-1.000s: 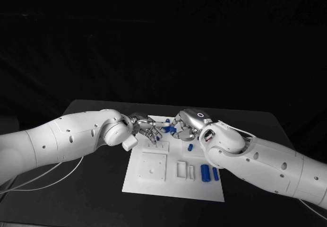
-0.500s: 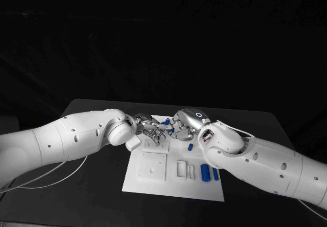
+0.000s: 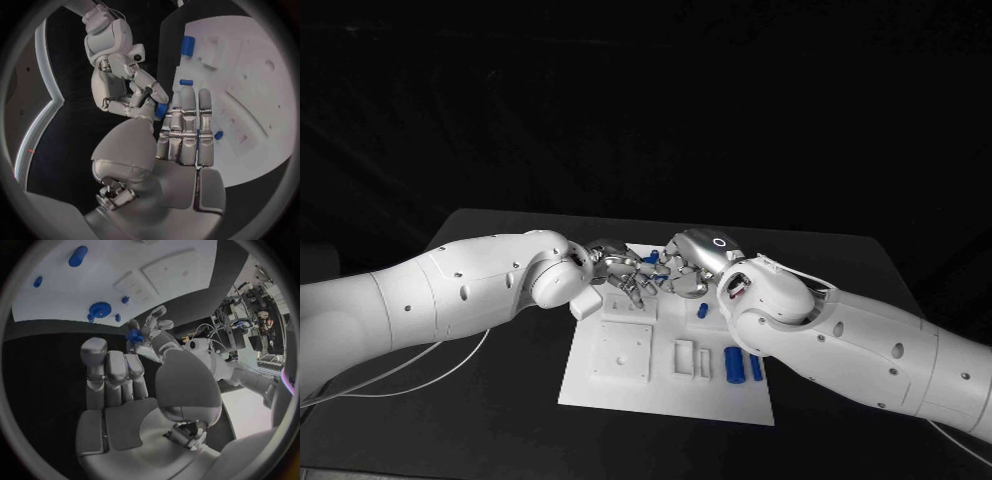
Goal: Assemble the parts on the task board
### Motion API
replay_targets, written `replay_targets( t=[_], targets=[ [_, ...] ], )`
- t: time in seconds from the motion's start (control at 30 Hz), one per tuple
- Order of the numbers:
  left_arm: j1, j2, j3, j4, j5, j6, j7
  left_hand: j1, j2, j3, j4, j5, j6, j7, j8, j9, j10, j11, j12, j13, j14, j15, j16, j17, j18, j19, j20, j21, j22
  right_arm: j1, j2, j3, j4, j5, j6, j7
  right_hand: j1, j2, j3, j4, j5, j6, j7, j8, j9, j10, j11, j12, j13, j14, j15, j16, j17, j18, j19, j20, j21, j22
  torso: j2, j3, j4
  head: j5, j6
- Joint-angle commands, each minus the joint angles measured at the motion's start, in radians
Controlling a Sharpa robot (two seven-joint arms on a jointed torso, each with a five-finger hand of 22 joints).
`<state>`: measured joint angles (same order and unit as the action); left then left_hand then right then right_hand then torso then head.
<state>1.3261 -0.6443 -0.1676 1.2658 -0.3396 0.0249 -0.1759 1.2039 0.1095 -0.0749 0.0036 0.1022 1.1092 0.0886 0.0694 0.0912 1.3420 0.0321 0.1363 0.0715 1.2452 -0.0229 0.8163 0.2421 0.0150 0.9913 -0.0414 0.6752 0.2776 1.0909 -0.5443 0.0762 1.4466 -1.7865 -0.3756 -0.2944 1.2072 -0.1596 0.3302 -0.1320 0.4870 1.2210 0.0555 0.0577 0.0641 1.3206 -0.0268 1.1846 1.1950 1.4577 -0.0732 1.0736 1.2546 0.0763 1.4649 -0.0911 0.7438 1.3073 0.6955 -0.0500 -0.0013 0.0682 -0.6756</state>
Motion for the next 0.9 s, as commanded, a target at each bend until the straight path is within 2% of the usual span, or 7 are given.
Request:
replay_targets(
  t=[0.03, 0.27, 0.6, 0.67, 0.77, 0.83, 0.9],
  targets=[
    [0.0, 0.004, 0.001, 0.002, 0.014, 0.023, 0.027, 0.019, 0.021, 0.011, -0.017, 0.035, 0.023, -0.007, 0.002, 0.013, 0.013, -0.004, -0.005, -0.002, -0.001, -0.004, 0.001, -0.001, -0.007, -0.007, -0.004, 0.006, 0.002, 0.0, 0.001, 0.0, -0.001, -0.004, 0.019, 0.006, 0.008, -0.002, 0.005, 0.003, -0.004, 0.007, 0.002, 0.004, 0.001, 0.006, 0.001, -0.005, 0.001, 0.004, -0.003, -0.005, 0.0, -0.004, 0.056, -0.007, -0.003, 0.075, 0.0, 0.0005, 0.0011, 0.0, -0.002],
    [0.0, 0.004, 0.001, 0.002, 0.016, 0.026, 0.027, 0.07, 0.049, 0.035, -0.062, 0.082, 0.06, -0.027, 0.005, 0.071, 0.039, -0.013, -0.018, -0.004, 0.001, -0.01, 0.002, 0.0, -0.012, -0.009, -0.011, 0.012, 0.006, 0.0, 0.0, 0.0, -0.004, -0.003, 0.024, 0.006, 0.008, -0.002, 0.007, 0.002, -0.005, 0.007, 0.002, 0.005, 0.001, 0.006, 0.001, -0.005, 0.002, 0.004, -0.003, -0.006, 0.0, -0.004, 0.056, -0.007, -0.002, 0.075, 0.0, 0.0006, 0.0, -0.001, -0.003],
    [0.0, 0.0, 0.001, -0.001, 0.016, 0.019, 0.022, 0.062, 0.055, 0.023, -0.09, 0.1, 0.049, -0.039, 0.002, 0.278, 0.054, -0.019, -0.014, -0.001, 0.001, -0.013, 0.003, 0.003, -0.015, -0.014, -0.015, 0.021, 0.014, 0.0, -0.006, 0.0, -0.002, -0.001, 0.031, 0.008, 0.007, -0.002, 0.007, 0.003, -0.007, 0.008, 0.002, 0.005, 0.001, 0.006, 0.001, -0.005, 0.002, 0.004, -0.003, -0.005, 0.001, -0.004, 0.056, -0.007, -0.003, 0.075, 0.001, 0.0007, 0.0008, -0.001, -0.004],
    [0.0, 0.0, 0.001, -0.001, 0.016, 0.021, 0.022, 0.065, 0.052, 0.026, -0.096, 0.161, 0.05, -0.042, 0.006, 0.307, 0.055, -0.021, -0.008, 0.0, 0.001, -0.014, 0.003, 0.004, -0.015, -0.014, -0.016, 0.022, 0.015, 0.0, -0.006, 0.0, -0.002, -0.001, 0.033, 0.008, 0.007, -0.002, 0.007, 0.003, -0.007, 0.008, 0.002, 0.005, 0.001, 0.006, 0.001, -0.005, 0.002, 0.004, -0.003, -0.005, 0.001, -0.004, 0.056, -0.007, -0.003, 0.075, 0.001, 0.0007, 0.0008, -0.001, -0.004],
    [0.0, -0.001, 0.001, -0.001, 0.016, 0.026, 0.022, 0.063, 0.032, 0.059, -0.133, 0.383, 0.04, -0.045, 0.021, 0.38, 0.059, -0.027, 0.003, 0.0, 0.0, -0.016, 0.004, 0.005, -0.012, -0.019, -0.022, 0.034, 0.023, -0.001, -0.007, 0.0, -0.002, -0.001, 0.037, 0.007, 0.007, -0.002, 0.007, 0.003, -0.007, 0.008, 0.002, 0.005, 0.001, 0.006, 0.001, -0.005, 0.002, 0.004, -0.003, -0.005, 0.001, -0.004, 0.056, -0.007, -0.003, 0.075, 0.001, 0.0005, 0.001, -0.001, -0.005],
    [0.0, -0.001, 0.001, 0.0, 0.016, 0.03, 0.022, 0.036, 0.023, 0.092, -0.155, 0.43, 0.031, -0.044, 0.037, 0.451, 0.063, -0.027, 0.014, 0.001, 0.0, -0.021, 0.006, 0.007, -0.011, -0.027, -0.024, 0.046, 0.033, -0.001, -0.007, 0.0, -0.003, -0.001, 0.04, 0.007, 0.007, 0.0, 0.007, 0.004, -0.01, 0.007, 0.002, 0.004, 0.001, 0.006, 0.001, -0.006, 0.002, 0.004, -0.003, -0.006, 0.001, -0.004, 0.056, -0.007, -0.002, 0.076, 0.001, 0.0005, 0.0011, -0.002, -0.005],
    [0.0, -0.001, 0.001, 0.0, 0.016, 0.034, 0.023, 0.018, 0.019, 0.116, -0.168, 0.436, 0.024, -0.047, 0.046, 0.503, 0.064, -0.029, 0.022, 0.001, 0.0, -0.022, 0.009, 0.009, -0.011, -0.032, -0.025, 0.054, 0.039, -0.001, -0.007, 0.0, -0.004, -0.001, 0.042, 0.007, 0.007, 0.0, 0.007, 0.004, -0.01, 0.007, 0.002, 0.004, 0.001, 0.006, 0.001, -0.006, 0.002, 0.004, -0.003, -0.006, 0.001, -0.004, 0.056, -0.007, -0.002, 0.076, 0.001, 0.0006, 0.0006, -0.002, -0.005]
  ],
)
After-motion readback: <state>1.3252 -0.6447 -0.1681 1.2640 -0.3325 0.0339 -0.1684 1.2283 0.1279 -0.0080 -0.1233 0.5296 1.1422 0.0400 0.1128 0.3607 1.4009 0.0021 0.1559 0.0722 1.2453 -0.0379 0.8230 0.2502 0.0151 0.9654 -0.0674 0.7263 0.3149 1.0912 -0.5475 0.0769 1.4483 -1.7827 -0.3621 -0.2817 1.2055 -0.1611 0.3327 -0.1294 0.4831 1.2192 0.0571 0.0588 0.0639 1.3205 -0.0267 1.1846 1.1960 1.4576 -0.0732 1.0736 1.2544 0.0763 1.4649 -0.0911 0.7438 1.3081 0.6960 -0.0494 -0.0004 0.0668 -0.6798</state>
